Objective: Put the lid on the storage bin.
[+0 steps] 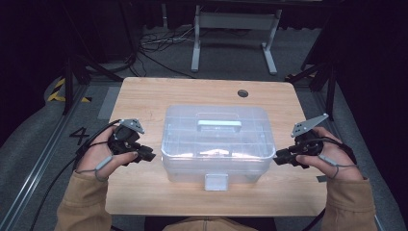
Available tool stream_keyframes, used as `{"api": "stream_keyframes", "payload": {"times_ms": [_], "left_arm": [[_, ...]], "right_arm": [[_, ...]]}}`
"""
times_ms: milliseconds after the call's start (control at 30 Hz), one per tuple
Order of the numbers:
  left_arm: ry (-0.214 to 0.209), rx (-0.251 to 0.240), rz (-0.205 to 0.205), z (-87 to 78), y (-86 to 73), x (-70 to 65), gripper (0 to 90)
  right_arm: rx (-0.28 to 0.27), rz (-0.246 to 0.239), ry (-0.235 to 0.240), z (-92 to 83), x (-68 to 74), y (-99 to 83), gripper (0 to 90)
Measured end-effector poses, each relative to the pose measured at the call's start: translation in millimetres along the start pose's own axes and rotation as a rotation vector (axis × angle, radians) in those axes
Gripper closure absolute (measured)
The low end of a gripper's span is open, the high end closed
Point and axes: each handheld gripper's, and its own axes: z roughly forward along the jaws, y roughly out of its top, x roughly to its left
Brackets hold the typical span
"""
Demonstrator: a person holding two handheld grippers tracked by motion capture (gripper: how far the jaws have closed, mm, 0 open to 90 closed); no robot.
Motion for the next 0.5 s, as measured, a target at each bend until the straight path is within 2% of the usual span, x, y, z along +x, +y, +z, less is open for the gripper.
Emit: {"api": "stream_keyframes", "payload": {"times_ms": [67,100,133,167,367,467,500], "left_arm": [[0.009,-0.015,-0.012,-1.8,-1.5,1.2,71.8],[0.031,-0.039,-0.032,-5.2,-4.3,4.0,70.0],[0.031,-0.039,-0.032,-5.2,-4.3,4.0,69.9],[0.039,-0.052,-0.054,-7.0,-6.1,5.6,69.9],[0.098,-0.123,-0.127,-9.8,-13.3,17.2,65.5],[0.139,-0.173,-0.155,-9.1,-17.0,26.7,61.3],[0.139,-0.173,-0.155,-9.1,-17.0,26.7,59.7]], "right_arm": [[-0.017,0.005,-0.011,-1.5,-1.7,0.2,68.6],[-0.050,0.017,-0.038,-4.6,-5.0,0.3,66.6],[-0.050,0.017,-0.038,-4.6,-5.0,0.3,66.6],[-0.065,0.018,-0.047,-5.3,-6.5,0.2,65.9],[-0.158,0.065,-0.108,-12.0,-17.1,-2.4,62.9],[-0.203,0.055,-0.166,-14.6,-24.8,-4.2,57.7],[-0.203,0.055,-0.166,-14.6,-24.8,-4.2,57.7]]}}
